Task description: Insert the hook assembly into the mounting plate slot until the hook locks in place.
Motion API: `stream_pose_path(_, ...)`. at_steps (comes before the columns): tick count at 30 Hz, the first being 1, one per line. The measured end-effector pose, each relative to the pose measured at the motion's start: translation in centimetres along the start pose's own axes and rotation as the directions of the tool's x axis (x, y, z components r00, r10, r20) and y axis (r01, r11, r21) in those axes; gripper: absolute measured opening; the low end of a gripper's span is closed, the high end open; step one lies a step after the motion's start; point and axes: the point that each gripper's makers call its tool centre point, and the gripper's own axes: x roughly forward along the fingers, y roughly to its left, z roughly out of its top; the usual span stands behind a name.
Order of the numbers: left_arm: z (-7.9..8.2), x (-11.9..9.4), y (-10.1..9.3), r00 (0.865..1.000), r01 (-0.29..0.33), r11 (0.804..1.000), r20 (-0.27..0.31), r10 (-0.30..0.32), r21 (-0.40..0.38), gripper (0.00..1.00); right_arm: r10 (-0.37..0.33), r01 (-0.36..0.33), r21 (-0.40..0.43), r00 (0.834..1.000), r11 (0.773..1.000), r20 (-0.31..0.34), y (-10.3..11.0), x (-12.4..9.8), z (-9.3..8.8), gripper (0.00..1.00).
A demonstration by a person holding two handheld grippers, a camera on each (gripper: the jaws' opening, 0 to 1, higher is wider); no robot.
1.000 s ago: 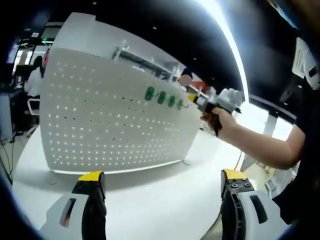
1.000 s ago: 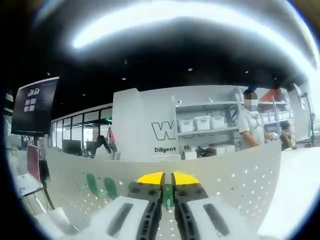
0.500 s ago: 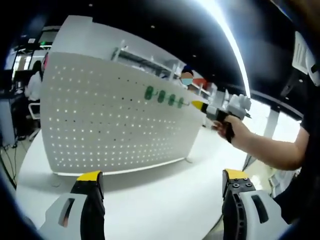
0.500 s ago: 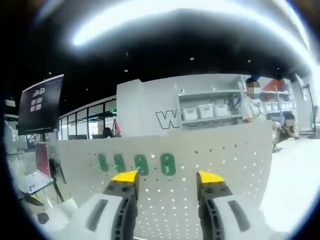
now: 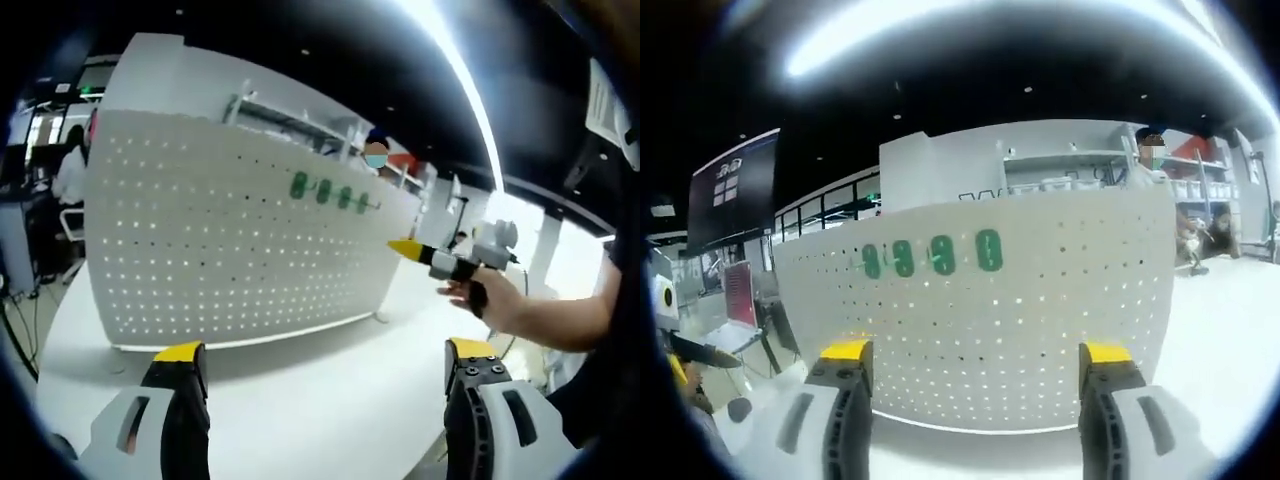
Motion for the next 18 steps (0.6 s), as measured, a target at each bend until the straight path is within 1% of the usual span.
stream_pose_path(2,-0.1,-0.1,0.0,1.000,0.000,1.000,-0.003,0.000,-0.003,1.00,-0.005,0.005,0.001,1.000,1.000,-0.027,0.2,-0.9,-1.0,0.86)
stream_pose_path(3,-0.2,-0.1,-0.1,1.000,0.005,1.000,-0.005,-0.005,-0.015,1.00,-0.003,0.003,0.019,1.000,1.000,-0.012,0.4,-1.5,-1.2,0.87)
stream_pose_path(5,-0.2,-0.1,-0.1,1.000,0.009,1.000,-0.003,-0.009,-0.026,1.00,-0.005,0.006,0.019,1.000,1.000,-0.017,0.5,-2.1,-1.6,0.92)
stream_pose_path(6,-0.2,-0.1,-0.1,1.000,0.007,1.000,-0.005,-0.008,-0.018,1.00,-0.013,0.013,0.009,0.999,1.000,-0.039,0.4,-2.6,-2.2,0.93)
stream_pose_path(10,-0.3,-0.1,-0.3,1.000,0.009,1.000,-0.005,-0.009,-0.017,1.00,-0.022,0.023,0.012,0.998,1.000,-0.054,0.1,-3.9,-3.0,0.96)
stream_pose_path(12,-0.4,-0.2,-0.3,1.000,0.007,1.000,-0.008,-0.007,-0.013,1.00,-0.039,0.037,-0.036,0.997,0.999,-0.061,-0.3,-4.3,-3.1,0.98)
stream_pose_path(18,-0.7,-0.2,-0.5,1.000,0.009,1.000,-0.014,-0.009,-0.008,1.00,-0.058,0.056,-0.027,0.996,0.998,-0.063,-1.0,-5.9,-2.9,1.00)
